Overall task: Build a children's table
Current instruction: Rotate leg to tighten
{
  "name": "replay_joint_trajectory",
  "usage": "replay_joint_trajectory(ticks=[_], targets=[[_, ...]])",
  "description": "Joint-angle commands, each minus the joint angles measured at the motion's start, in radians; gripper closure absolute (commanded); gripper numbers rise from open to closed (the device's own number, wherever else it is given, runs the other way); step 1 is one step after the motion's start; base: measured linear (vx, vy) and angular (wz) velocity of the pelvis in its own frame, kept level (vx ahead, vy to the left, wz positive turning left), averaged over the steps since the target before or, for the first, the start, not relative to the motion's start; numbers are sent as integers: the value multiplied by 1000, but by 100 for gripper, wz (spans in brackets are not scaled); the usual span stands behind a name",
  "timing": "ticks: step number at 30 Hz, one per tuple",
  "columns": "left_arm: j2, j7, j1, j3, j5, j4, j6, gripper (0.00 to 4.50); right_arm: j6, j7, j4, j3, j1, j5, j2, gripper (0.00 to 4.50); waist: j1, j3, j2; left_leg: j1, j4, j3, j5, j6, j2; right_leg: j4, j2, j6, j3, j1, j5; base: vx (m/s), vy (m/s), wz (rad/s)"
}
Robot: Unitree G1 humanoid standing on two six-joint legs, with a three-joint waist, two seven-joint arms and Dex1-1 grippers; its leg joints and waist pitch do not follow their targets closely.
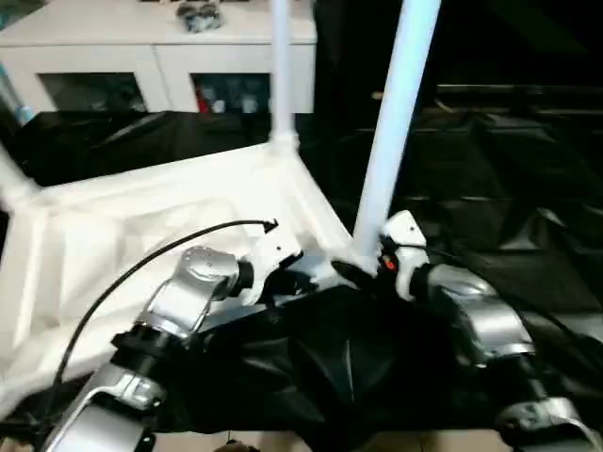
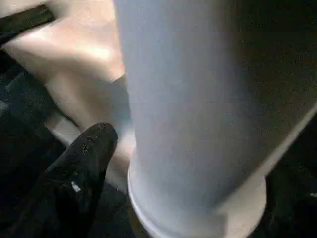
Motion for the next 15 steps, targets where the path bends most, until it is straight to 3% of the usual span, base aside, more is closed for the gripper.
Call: replay_joint_trajectory(ticks=[1, 4, 8, 15], targets=[[-13, -78, -12, -32, -51, -68, -47, 450, 26, 162, -65, 112, 24, 33, -22, 51, 5, -62, -4, 22, -65, -29, -198, 63, 60, -64, -54, -251, 36, 43, -59, 0, 0, 0], [4, -105, -10, -38, -53, -70, -56, 450, 31, 209, -83, 125, 31, 34, -58, 51, 14, -59, -5, 24, -65, -28, -214, 64, 63, -67, -56, -254, 37, 40, -99, 0, 0, 0], [33, -156, -1, -48, -52, -70, -77, 450, 50, 286, -124, 139, 47, 45, -106, 51, 18, -54, -4, 31, -74, -31, -295, 21, 66, -78, -59, -231, 40, 35, -229, 0, 0, 0], [33, -166, 2, -50, -55, -72, -80, 450, 71, 284, -143, 141, 60, 61, -97, 106, 17, -54, -3, 30, -76, -33, -299, 4, 64, -79, -60, -222, 41, 33, -242, 0, 0, 0]])
